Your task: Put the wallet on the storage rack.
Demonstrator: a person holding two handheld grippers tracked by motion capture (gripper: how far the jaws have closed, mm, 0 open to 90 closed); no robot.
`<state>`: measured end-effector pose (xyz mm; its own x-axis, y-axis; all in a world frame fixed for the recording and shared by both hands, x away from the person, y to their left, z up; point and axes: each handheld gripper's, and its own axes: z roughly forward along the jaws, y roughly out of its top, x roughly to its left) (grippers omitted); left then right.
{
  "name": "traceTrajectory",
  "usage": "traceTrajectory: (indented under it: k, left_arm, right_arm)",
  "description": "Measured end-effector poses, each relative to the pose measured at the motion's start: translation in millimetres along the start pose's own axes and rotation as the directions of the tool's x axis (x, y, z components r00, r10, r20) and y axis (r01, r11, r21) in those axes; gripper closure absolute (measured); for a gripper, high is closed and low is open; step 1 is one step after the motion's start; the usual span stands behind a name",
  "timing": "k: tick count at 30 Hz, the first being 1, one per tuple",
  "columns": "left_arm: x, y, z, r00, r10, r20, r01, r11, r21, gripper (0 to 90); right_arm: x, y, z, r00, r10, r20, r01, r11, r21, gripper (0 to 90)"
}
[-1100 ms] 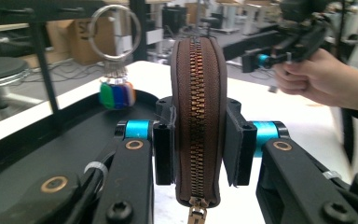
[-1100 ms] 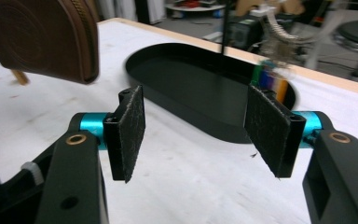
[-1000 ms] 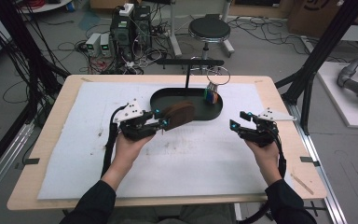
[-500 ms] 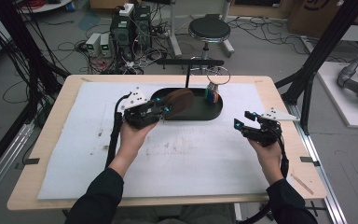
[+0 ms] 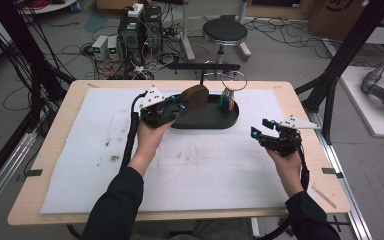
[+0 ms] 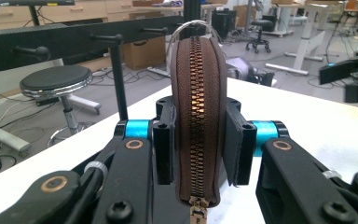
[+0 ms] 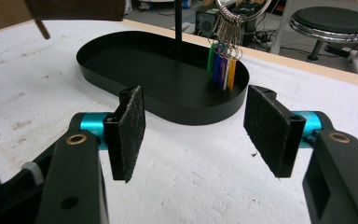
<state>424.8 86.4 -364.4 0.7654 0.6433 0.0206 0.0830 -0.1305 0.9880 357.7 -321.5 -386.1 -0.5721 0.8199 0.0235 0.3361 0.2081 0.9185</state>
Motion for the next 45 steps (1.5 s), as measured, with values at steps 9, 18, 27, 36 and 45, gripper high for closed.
traceTrajectory:
  k: [9, 18, 27, 36, 45]
  left_arm:
    - [11.4, -16.4, 22.0, 0.9979, -0.036, -0.053, 0.039, 0.9979, 0.052, 68.7]
    - [14.2, -31.3, 40.8, 0.9964, -0.054, -0.066, 0.061, 0.9928, 0.103, 68.6]
    - [18.2, -48.2, 55.2, 0.9916, -0.092, -0.091, 0.102, 0.9887, 0.11, 68.6]
    - [20.3, -61.7, 66.4, 0.9885, -0.095, -0.118, 0.108, 0.9881, 0.109, 68.5]
    - [20.6, -67.7, 74.8, 0.9864, -0.124, -0.108, 0.135, 0.9857, 0.101, 67.7]
  right_arm:
    - [0.2, -0.2, 1.1, 1.0, -0.006, -0.002, 0.006, 1.0, 0.003, 39.3]
    - [0.5, -0.4, 2.1, 0.9999, -0.013, -0.006, 0.013, 1.0, 0.006, 39.3]
    - [-0.1, -0.7, 2.5, 0.9999, -0.01, -0.013, 0.01, 1.0, 0.007, 39.2]
    - [-1.0, -1.0, 2.7, 0.9999, -0.006, -0.015, 0.006, 1.0, 0.005, 39.3]
    - [-1.2, -2.7, 0.0, 0.9999, -0.011, -0.006, 0.011, 1.0, 0.013, 39.3]
